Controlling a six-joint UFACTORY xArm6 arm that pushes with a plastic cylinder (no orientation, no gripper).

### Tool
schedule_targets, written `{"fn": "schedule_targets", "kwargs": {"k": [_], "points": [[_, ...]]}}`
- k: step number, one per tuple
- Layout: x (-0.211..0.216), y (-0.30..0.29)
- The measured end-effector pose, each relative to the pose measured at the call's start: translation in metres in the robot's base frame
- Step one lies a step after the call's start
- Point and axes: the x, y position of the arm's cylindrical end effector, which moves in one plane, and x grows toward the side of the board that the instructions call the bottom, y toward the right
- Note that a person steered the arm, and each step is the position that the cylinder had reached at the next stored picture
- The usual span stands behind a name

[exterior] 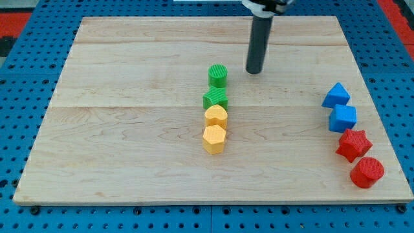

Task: Move the green circle slightly to the right

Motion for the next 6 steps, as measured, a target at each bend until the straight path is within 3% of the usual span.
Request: {"fn": "schedule_targets", "kwargs": {"k": [2,6], "points": [[0.001,-0.121],[0.051,-0.021]]}}
